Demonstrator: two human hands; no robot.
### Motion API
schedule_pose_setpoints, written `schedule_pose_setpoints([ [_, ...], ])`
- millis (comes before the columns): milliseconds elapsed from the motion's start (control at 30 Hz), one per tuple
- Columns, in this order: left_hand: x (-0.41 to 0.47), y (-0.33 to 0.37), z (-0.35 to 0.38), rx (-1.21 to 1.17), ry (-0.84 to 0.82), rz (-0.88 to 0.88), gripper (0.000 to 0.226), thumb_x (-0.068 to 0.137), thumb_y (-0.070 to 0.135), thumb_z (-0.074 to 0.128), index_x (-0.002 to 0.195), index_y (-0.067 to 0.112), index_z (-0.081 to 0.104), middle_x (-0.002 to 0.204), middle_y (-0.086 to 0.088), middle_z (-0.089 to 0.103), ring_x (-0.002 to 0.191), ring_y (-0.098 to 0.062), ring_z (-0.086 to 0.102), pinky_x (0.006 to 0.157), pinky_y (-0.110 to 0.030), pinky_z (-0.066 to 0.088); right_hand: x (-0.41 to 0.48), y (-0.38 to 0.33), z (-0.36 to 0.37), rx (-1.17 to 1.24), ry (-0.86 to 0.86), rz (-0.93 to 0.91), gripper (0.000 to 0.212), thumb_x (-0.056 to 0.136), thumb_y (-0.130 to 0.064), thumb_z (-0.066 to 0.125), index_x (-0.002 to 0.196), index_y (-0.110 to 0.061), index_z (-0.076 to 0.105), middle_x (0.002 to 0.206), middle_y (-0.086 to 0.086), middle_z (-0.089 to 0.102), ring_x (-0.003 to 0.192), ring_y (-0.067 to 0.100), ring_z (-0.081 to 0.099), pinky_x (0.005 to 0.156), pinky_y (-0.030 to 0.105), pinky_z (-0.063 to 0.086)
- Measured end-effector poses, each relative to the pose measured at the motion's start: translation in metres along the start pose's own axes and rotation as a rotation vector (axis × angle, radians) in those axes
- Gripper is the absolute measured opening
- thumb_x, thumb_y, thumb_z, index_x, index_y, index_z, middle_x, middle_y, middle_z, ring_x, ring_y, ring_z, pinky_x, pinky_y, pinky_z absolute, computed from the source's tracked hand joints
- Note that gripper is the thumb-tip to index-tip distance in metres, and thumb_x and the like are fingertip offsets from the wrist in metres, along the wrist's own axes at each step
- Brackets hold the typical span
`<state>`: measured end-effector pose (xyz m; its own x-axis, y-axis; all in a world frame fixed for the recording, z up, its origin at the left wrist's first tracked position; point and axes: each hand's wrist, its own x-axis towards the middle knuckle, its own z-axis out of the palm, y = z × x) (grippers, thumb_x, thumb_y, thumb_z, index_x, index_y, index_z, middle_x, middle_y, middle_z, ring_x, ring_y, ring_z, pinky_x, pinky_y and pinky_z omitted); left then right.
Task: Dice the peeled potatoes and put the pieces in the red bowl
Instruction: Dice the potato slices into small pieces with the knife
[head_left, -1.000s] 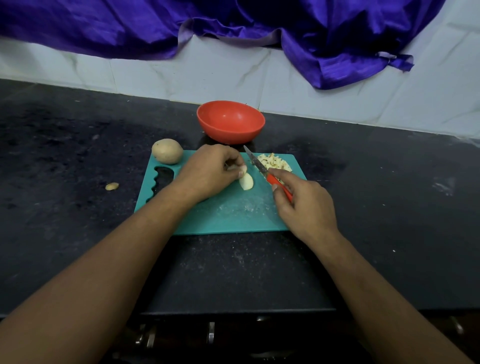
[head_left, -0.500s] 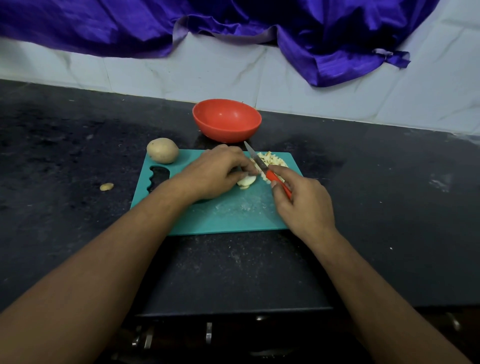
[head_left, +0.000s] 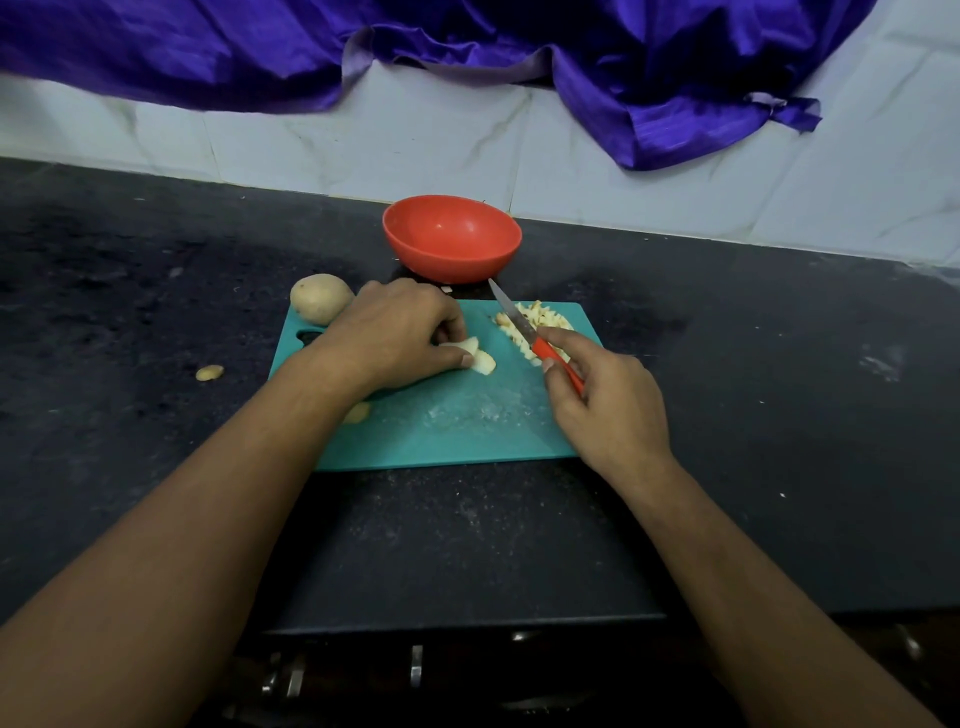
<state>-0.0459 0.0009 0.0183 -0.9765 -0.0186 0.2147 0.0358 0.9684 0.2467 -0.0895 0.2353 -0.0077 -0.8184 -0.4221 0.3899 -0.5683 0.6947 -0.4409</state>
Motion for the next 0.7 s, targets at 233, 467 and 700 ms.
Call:
schedule_pose_setpoints([
  [233,-0.007,0.002,-0.004,-0.243,-0.031,-0.017,0.025,0.084,0.038,0.083,0.107,0.034,0.073,0.094,0.022,0.069,0.087,0.004,0.062,0.079,-0.023,0.051,0.0,-0.001,0.0,-0.015,-0.003,0.001,0.04,0.101,-0.036,0.055,0.14,-0.036,0.06,0.106,-0.008,0.075,0.072,0.01,0.064,0.071,0.034,0.055],
  [467,-0.003,0.001,0.002,-0.305,-0.083,0.053,0.031,0.088,0.036,0.079,0.118,0.037,0.073,0.106,0.022,0.064,0.095,0.0,0.059,0.079,-0.021,0.044,0.0,-0.002,0.0,-0.019,0.001,0.003,0.04,0.101,-0.036,0.054,0.14,-0.036,0.06,0.112,-0.01,0.075,0.076,0.009,0.064,0.072,0.033,0.054],
  [700,0.003,0.001,0.005,-0.241,-0.098,0.04,0.019,0.087,0.042,0.078,0.105,0.037,0.074,0.102,0.016,0.062,0.096,-0.002,0.057,0.08,-0.026,0.046,0.0,-0.001,0.0,-0.018,-0.003,0.005,0.04,0.101,-0.037,0.054,0.141,-0.037,0.06,0.112,-0.008,0.075,0.073,0.009,0.062,0.072,0.035,0.055],
])
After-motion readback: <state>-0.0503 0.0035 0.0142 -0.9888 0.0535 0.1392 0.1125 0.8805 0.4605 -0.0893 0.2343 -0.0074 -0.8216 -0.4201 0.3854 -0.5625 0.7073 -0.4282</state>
